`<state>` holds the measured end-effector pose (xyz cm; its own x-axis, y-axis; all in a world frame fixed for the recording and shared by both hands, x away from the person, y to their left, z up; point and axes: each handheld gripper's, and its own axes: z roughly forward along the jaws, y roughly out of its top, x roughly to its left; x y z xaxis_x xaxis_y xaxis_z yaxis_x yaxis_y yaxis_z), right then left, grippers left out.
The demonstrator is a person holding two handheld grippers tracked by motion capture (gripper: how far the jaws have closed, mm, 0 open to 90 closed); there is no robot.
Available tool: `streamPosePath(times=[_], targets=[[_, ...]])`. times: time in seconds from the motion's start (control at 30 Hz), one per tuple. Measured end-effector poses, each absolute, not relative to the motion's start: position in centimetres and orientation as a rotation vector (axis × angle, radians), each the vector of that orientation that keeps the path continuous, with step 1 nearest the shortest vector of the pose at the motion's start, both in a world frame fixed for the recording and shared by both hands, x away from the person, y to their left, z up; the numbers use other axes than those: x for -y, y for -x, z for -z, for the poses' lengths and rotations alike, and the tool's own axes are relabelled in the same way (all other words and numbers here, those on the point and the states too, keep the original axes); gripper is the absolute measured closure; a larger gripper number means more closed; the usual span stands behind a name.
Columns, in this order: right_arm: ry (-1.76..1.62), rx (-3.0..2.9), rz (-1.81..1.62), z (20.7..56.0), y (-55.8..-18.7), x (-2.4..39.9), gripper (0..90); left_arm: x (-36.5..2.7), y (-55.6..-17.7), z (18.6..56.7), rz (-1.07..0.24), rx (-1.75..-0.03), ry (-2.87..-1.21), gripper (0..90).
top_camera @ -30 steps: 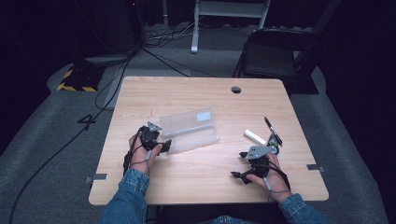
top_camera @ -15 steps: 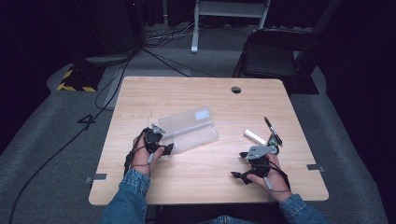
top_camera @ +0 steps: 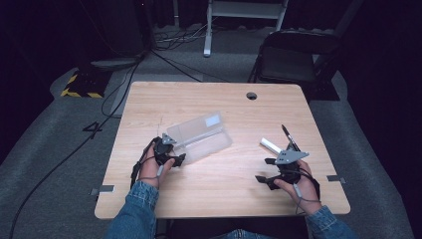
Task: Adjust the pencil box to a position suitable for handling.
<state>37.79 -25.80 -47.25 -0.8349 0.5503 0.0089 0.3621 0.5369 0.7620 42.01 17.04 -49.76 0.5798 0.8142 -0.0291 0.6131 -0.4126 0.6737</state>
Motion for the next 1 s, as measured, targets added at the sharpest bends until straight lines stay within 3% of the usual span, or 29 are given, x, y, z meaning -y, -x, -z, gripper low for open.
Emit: streamPosePath(times=[0.43, 1.0], targets=[[-0.876, -2.407, -1.242, 43.9, -38.2, 29.7, 21.8, -16.1, -40.6, 49.9, -0.369, -1.036, -2.188, 30.8], [-0.921, -2.348, -1.22, 43.0, -38.4, 31.8, 22.2, -14.5, -37.5, 49.8, -0.287, -0.837, -2.272, 30.7]])
